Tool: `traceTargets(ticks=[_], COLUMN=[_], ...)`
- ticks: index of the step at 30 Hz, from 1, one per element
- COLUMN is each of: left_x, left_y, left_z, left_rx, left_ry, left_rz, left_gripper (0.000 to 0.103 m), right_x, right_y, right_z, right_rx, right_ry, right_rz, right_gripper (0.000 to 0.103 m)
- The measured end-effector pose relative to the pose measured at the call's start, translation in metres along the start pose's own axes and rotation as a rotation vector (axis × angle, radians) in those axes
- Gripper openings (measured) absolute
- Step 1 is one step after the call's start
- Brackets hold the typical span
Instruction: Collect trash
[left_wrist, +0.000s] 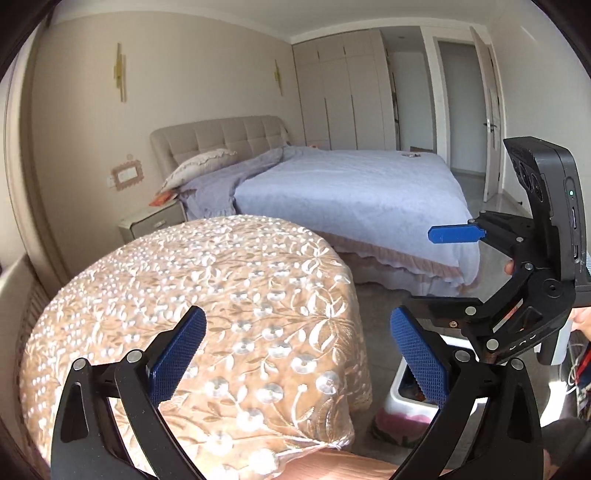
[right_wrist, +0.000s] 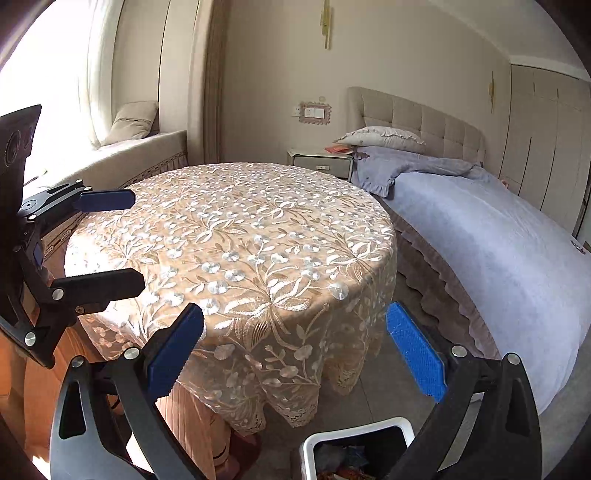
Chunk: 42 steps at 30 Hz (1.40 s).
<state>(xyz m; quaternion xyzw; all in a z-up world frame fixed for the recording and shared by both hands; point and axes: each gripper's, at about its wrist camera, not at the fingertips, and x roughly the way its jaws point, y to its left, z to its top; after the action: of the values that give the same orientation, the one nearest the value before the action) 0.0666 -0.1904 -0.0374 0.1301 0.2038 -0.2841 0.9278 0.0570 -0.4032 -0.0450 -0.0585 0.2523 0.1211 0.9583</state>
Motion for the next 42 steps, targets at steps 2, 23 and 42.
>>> traceTargets(ticks=[2,23,42], left_x=[-0.008,-0.074,-0.092], left_y=[0.017,0.083,0.100], left_z=[-0.002,-0.019,-0.022], left_rx=[-0.046,-0.140,-0.181], left_ry=[-0.015,-0.136,-0.175], left_rz=[0.024,0.210,0.234], left_gripper=[0.098,0.098,0.098], right_x=[0.004,0.009,0.008], right_y=[0.011,0.101,0.126], right_z=[0.008,0.057,0.066], right_rx=[-0.002,-0.116,-0.175], right_ry=[-0.009,-0.052,-0.069], right_rz=[0.008,0.052,0.057], right_gripper=[0.099,0.099,0.099])
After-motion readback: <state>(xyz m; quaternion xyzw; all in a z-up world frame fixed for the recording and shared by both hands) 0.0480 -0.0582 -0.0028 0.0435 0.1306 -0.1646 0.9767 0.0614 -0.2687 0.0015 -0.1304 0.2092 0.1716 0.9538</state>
